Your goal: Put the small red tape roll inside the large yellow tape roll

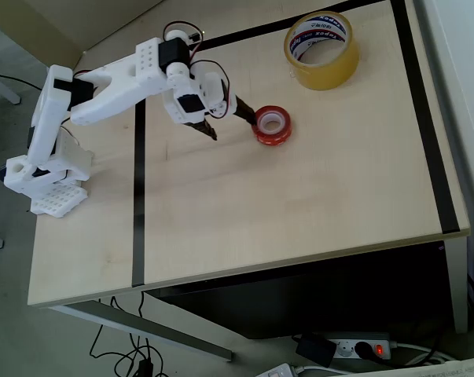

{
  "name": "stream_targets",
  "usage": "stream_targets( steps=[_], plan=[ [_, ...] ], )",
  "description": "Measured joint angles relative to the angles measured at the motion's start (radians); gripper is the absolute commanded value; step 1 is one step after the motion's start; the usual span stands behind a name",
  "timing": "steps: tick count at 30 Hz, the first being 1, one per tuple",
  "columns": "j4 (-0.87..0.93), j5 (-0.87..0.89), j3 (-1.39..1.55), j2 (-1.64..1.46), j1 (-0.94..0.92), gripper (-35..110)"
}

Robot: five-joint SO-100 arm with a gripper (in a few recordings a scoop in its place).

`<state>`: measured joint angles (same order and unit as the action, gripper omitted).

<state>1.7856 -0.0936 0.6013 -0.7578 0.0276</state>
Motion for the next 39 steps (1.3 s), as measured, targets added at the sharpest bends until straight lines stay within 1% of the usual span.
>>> stream_targets(
  steps=[12,18,26,39],
  plan=[
    [0.000,0.000,-0.023,0.000,0.005,31],
    [0.008,-0.002,-0.092,0.008,0.005,31],
    [0.011,-0.002,-0.213,0.117,0.002,31],
    [0.011,-0.002,-0.282,0.213,-0.002,31]
  ],
)
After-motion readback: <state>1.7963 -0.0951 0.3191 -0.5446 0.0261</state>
